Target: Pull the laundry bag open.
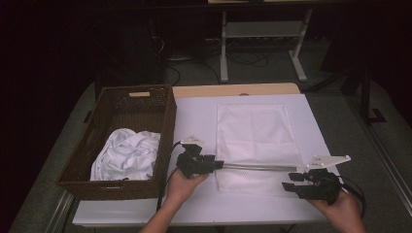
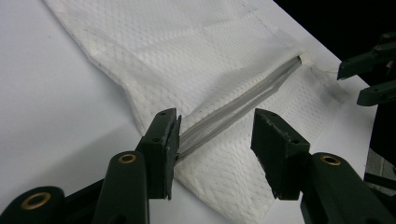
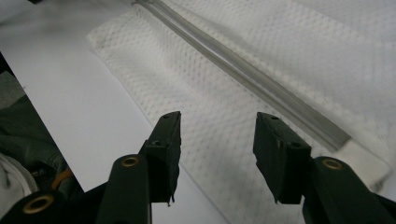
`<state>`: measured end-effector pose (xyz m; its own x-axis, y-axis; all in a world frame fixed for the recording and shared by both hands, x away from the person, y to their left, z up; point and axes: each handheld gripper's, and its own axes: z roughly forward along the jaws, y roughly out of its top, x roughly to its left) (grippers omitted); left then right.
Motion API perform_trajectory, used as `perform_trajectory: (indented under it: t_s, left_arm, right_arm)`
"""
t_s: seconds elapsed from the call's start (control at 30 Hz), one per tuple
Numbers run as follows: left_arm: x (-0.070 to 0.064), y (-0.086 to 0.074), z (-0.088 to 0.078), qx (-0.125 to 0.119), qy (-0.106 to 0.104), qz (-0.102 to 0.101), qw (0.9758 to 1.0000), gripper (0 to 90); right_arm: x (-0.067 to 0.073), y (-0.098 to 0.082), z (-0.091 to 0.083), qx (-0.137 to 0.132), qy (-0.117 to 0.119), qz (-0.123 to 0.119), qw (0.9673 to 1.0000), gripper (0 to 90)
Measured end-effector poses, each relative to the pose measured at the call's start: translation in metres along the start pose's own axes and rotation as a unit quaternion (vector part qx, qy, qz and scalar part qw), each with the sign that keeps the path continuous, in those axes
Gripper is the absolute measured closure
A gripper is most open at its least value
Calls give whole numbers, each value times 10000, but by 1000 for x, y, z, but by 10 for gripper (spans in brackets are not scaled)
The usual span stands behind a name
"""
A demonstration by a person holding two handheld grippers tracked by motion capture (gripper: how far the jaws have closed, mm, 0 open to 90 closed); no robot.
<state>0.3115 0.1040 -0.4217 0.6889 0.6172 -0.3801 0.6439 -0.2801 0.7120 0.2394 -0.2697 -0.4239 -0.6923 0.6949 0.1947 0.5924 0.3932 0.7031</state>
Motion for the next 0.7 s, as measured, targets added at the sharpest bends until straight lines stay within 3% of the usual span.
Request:
perform_trajectory:
  t_s: [0.23, 0.5, 0.7]
  left_arm:
    - [-3, 3, 0, -42, -42, 42, 10000, 489]
    - [-2, 3, 0, -31, -73, 15, 10000, 483]
    - [-5, 4, 1, -3, -94, 47, 9999, 479]
  right_arm:
    - [-2, 15, 11, -99, 18, -149, 9998, 480]
    - [2, 12, 10, -108, -147, -260, 9995, 459]
    - [0, 11, 11, -97, -49, -262, 9996, 445]
